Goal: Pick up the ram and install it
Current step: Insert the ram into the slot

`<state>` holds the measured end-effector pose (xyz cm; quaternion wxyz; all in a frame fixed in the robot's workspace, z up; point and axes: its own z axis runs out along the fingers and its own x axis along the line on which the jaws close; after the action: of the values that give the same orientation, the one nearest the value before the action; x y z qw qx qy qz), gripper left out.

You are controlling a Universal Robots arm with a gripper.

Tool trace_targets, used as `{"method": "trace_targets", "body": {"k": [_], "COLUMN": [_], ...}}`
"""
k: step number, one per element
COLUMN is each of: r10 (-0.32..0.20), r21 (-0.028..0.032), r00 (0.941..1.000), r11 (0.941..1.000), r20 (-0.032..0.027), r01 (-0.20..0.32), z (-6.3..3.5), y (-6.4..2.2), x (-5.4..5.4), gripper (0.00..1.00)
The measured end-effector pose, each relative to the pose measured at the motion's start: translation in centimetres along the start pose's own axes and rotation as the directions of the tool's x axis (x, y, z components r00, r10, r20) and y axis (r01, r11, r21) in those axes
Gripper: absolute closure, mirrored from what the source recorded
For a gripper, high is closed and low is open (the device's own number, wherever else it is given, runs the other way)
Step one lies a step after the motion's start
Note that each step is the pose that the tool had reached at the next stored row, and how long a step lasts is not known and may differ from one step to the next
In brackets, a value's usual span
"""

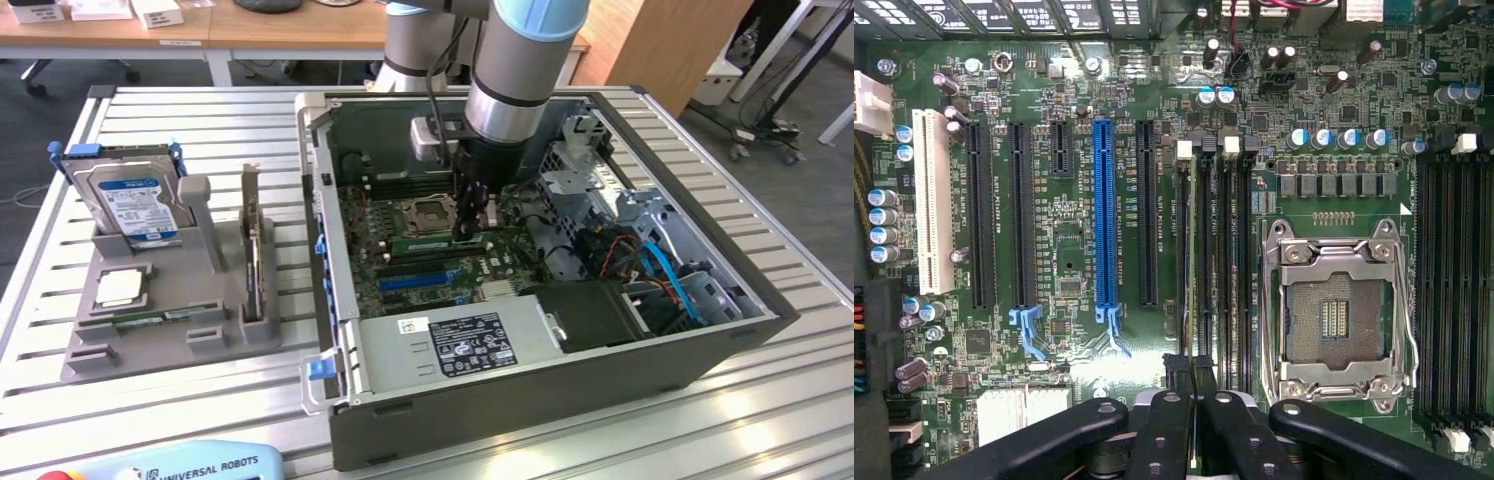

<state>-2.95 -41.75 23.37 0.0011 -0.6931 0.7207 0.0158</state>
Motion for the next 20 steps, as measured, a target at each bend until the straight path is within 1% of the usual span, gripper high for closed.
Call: {"method": "trace_targets", "body": {"k": [3,9,14,20], "r10": [-0.011,-0.053,-0.051,-0.023], "r21": [-0.0002,-0.0013,-0.0012,-0.0005], "r00": [0.9999,0.9986,0.9987,0.9997], "r11": [0.9999,0.9986,0.9987,0.9997], "r20": [-0.0003,-0.0014,-0.0013,-0.0007], "r01": [0.011,0.053,0.051,0.023], "z": [0.00,0.00,0.01,0.01], "y": [0.00,0.00,0.05,0.13], "x": [0.00,0.00,-0.11,-0.15], "gripper": [0.89,0.89,0.89,0.89]}}
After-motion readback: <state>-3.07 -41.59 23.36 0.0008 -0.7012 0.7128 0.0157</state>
